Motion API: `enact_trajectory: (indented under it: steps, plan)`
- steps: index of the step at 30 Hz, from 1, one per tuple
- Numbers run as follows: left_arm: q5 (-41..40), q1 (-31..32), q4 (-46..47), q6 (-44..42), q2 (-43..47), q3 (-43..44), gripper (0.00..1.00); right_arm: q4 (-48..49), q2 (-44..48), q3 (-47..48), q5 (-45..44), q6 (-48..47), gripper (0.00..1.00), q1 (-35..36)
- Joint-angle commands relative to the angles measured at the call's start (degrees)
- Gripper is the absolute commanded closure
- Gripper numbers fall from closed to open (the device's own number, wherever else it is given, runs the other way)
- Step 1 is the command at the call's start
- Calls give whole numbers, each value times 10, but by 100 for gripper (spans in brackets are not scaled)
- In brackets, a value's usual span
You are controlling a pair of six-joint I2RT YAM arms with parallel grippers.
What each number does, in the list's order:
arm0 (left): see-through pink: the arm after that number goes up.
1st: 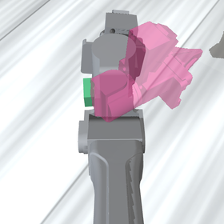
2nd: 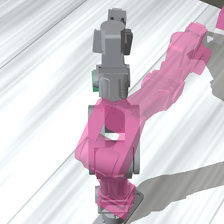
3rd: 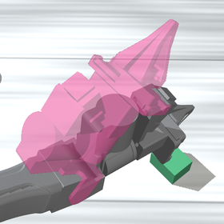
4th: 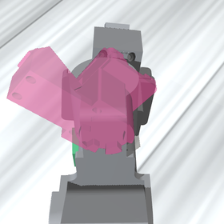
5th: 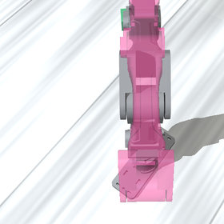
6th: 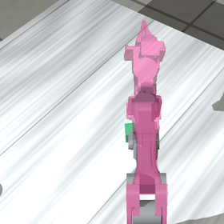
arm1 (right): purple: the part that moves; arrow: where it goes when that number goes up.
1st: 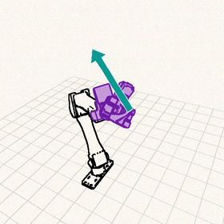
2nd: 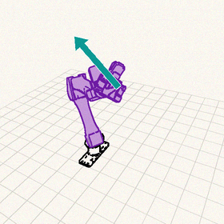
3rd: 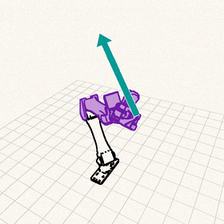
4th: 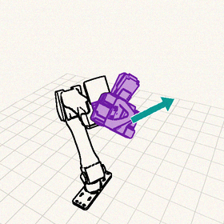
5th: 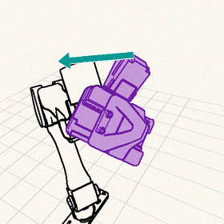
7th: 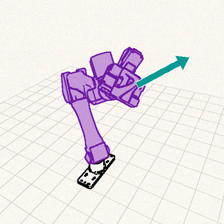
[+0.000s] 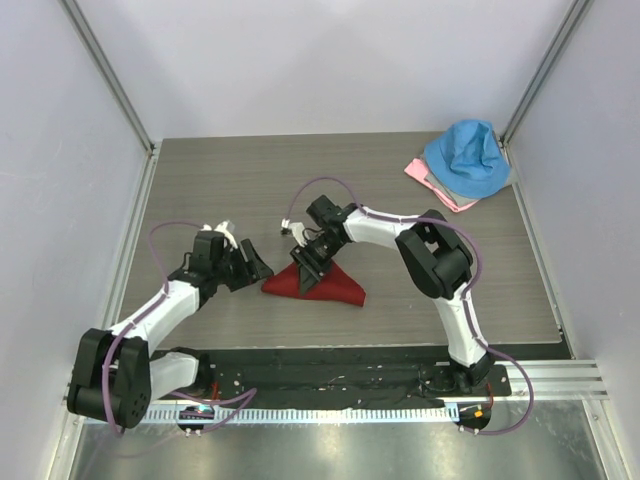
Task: Fold the napkin, place the utensils inside, and roll it up
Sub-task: Roll the napkin with the utensil
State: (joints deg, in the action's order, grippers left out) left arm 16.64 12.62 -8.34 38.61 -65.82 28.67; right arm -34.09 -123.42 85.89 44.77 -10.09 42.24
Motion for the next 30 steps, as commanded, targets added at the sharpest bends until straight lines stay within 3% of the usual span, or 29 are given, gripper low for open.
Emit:
enact_trajectory:
  steps: [1,12,15,23,30]
  plan:
    - [26,-1,38,4,17,-19,38,-54,-52,16,40,17,58,-4]
    - [74,-1,171,34,-28,-60,45,-60,-92,41,46,35,59,-15]
    - [82,-1,184,43,-40,-67,55,-59,-96,45,45,38,59,-18]
    - [56,-1,121,36,-49,-54,99,-56,-65,55,15,52,51,-22]
    - [38,-1,54,16,-62,-22,100,14,58,12,-69,77,43,-18]
